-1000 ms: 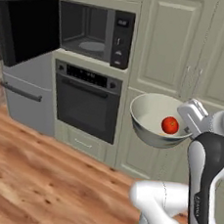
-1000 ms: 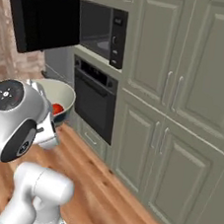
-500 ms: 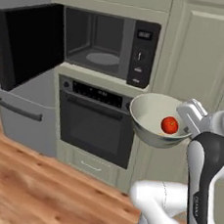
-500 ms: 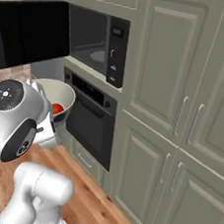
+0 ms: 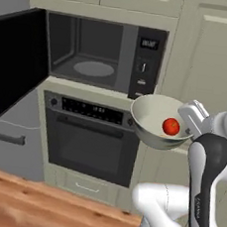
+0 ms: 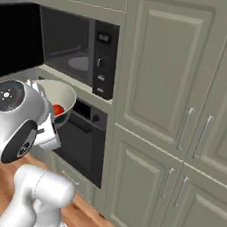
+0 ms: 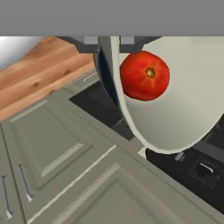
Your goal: Place the bowl containing the tomato and shrimp in the microwave. Close the microwave door and press the start button to microwave the meal.
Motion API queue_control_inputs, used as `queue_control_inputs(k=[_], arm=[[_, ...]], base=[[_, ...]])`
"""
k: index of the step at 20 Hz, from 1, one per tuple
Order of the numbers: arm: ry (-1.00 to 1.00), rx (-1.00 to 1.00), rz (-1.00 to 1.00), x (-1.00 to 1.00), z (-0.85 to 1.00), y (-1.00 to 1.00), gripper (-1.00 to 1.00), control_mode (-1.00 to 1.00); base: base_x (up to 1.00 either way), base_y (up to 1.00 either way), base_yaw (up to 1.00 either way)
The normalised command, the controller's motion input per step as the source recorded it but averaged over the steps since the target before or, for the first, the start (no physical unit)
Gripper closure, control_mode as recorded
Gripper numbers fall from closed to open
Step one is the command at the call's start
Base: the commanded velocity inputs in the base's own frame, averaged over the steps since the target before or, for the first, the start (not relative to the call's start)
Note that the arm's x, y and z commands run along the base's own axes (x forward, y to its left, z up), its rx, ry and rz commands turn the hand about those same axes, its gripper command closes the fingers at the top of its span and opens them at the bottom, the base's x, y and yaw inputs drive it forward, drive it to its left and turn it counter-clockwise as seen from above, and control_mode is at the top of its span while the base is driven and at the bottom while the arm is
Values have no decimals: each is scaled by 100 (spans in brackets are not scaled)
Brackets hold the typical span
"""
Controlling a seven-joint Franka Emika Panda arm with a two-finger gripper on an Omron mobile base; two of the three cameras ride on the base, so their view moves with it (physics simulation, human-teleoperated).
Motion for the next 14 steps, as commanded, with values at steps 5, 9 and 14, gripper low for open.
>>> queue_control_inputs(k=[5, 9, 14], arm=[[0, 0, 0, 0, 0, 0, 100, 100], [0, 0, 0, 0, 0, 0, 100, 100], [0, 0, 0, 0, 0, 0, 100, 100]], base=[[36, 53, -39], [37, 67, -38], [46, 74, -34]])
